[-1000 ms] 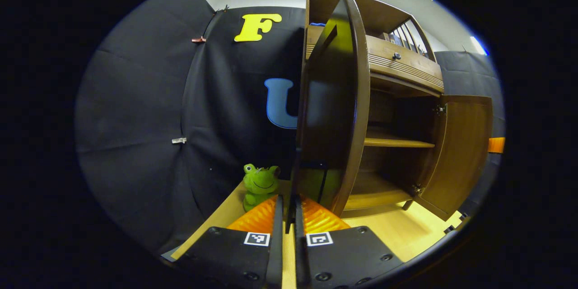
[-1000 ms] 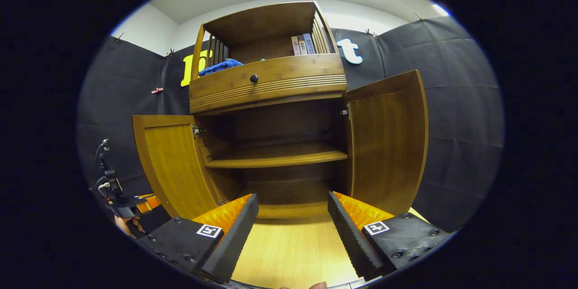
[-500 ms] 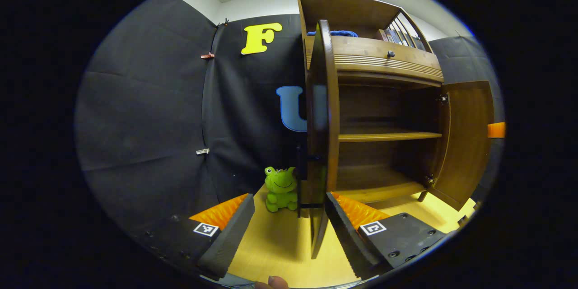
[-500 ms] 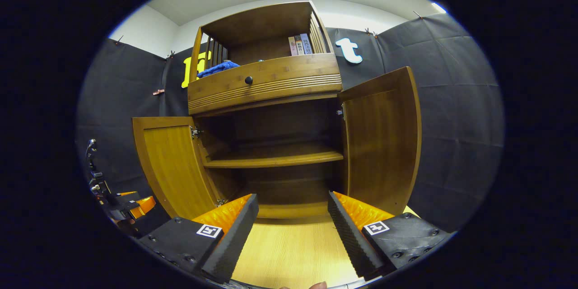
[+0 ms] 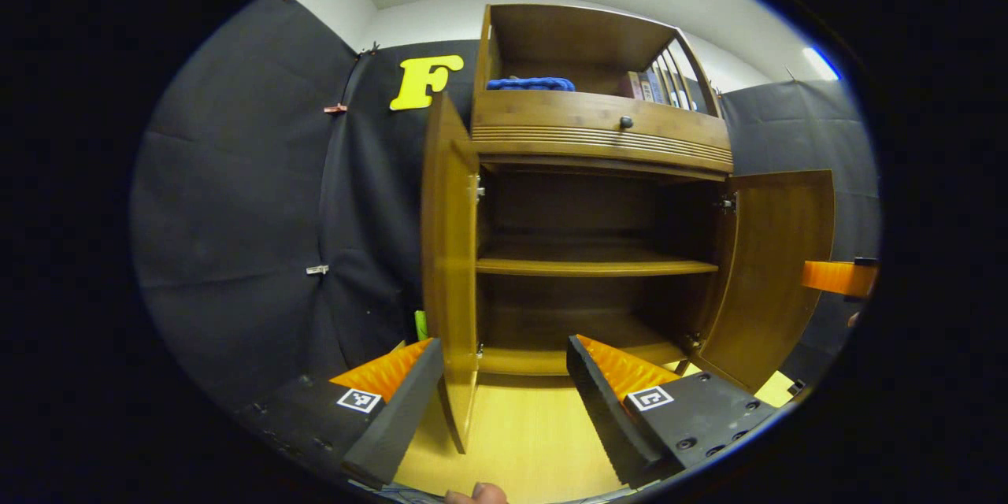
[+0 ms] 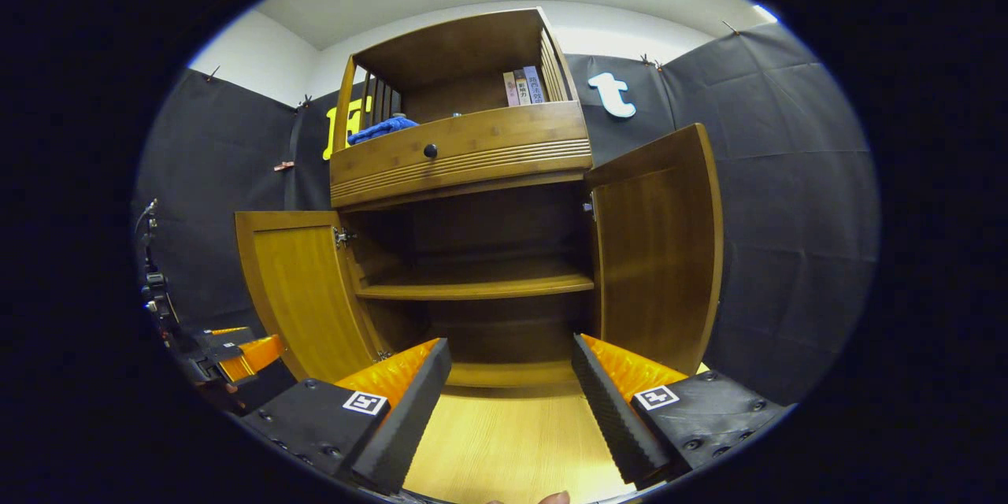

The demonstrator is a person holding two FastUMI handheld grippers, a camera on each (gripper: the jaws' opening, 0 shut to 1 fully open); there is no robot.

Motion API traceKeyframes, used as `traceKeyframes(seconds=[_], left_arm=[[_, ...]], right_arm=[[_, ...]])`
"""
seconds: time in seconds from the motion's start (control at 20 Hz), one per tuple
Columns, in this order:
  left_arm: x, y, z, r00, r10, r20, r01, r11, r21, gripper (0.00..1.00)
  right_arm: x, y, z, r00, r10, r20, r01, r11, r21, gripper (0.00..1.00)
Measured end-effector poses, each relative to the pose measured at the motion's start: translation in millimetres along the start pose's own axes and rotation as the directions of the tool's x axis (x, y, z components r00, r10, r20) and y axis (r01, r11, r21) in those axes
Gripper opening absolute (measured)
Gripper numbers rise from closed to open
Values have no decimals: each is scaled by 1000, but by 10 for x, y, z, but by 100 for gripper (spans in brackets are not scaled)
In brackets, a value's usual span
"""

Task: Open the right door of the double-door shoe cabinet with the right hand, and open the left door with the left hand.

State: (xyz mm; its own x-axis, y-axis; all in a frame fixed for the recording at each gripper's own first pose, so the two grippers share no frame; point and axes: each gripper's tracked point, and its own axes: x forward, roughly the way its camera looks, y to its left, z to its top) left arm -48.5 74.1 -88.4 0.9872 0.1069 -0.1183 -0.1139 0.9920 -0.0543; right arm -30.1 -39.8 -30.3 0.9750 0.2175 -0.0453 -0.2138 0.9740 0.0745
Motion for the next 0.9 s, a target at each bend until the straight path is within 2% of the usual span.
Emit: traceKeyframes(seconds=[0.45,0.5,0.55,0.65,0.75,0.8,0.9], left_arm=[[100,-763,214,998,-66,17,66,998,21,98],[124,-816,228,998,-68,17,67,998,19,98],[141,-871,253,997,-70,17,69,997,14,98],[171,-977,334,997,-75,31,75,997,5,98],[212,-1020,386,996,-78,43,77,997,12,98],[234,-1028,382,996,-75,43,74,997,23,98],[256,-1039,378,997,-67,46,65,997,43,98]], right_arm=[[54,-147,55,1000,16,11,-17,1000,6,100],[69,-152,71,1000,19,15,-19,1000,4,92],[77,-153,79,1000,23,17,-23,1000,2,100],[104,-153,91,999,32,19,-32,999,-1,100],[119,-157,116,999,44,23,-44,999,2,92],[134,-168,119,999,45,23,-45,999,2,92],[150,-214,128,999,42,25,-42,999,-2,100]])
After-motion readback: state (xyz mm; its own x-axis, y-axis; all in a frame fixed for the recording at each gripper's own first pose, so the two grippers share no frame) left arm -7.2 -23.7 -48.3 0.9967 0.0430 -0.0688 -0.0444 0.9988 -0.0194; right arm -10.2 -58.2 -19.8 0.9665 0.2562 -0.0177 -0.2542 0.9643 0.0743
